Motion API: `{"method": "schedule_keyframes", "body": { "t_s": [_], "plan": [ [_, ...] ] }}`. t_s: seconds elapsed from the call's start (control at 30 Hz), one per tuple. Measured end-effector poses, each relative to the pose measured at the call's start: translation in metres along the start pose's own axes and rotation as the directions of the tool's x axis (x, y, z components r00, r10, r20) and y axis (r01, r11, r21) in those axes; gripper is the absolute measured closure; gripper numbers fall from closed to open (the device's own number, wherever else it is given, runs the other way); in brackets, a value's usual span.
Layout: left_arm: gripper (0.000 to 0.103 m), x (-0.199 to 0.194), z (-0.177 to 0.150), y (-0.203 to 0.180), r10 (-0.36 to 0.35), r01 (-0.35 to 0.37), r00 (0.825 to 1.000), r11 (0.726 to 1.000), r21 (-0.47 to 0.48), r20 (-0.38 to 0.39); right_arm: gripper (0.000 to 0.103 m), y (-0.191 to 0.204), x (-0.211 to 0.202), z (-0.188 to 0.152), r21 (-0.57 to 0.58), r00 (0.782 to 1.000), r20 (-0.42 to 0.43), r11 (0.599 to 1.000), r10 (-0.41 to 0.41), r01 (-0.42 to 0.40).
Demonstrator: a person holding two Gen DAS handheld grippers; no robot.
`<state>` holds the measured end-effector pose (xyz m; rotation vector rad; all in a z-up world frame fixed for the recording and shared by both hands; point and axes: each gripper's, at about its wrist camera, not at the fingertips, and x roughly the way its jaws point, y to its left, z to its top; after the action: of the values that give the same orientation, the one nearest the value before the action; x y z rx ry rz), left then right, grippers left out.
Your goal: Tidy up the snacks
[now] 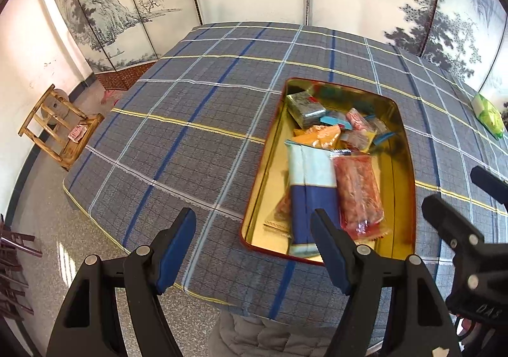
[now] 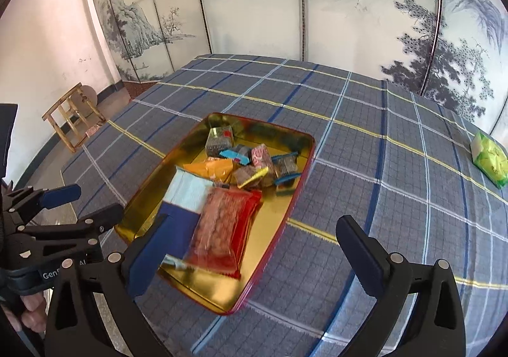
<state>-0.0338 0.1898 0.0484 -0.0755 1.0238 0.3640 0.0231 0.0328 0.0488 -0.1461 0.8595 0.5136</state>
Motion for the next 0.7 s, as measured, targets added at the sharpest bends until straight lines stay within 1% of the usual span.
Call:
{"method": "schedule_keyframes", "body": {
  "t_s": [0.17, 0.33, 0.4, 0.7],
  "plan": [
    [0.031, -0.002, -0.005, -0.012, -0.006, 0.006, 1.0, 1.0, 0.018, -0.008, 0.001, -0.005, -0.001, -0.012, 0.012, 0.999, -0.041, 0.999, -0.03, 0.031],
    [0.032, -0.004, -0.007, -0.019, -0.007, 0.008, 1.0, 0.999, 0.034, -0.007, 0.001, -0.006, 0.003, -0.019, 0.015, 0.997, -0.076, 1.0, -0.02, 0.021],
    [0.031, -0.004, -0.007, -0.021, 0.002, -0.002, 1.0, 0.999, 0.038, -0.004, 0.001, -0.006, 0.004, -0.021, 0.019, 0.996, -0.083, 0.999, -0.025, 0.027],
    [0.031, -0.004, -0.004, -0.019, 0.003, -0.003, 1.0, 0.999, 0.04, -0.002, 0.001, -0.006, 0.008, -0.022, 0.022, 0.994, -0.107, 0.999, -0.036, 0.038]
  ]
}}
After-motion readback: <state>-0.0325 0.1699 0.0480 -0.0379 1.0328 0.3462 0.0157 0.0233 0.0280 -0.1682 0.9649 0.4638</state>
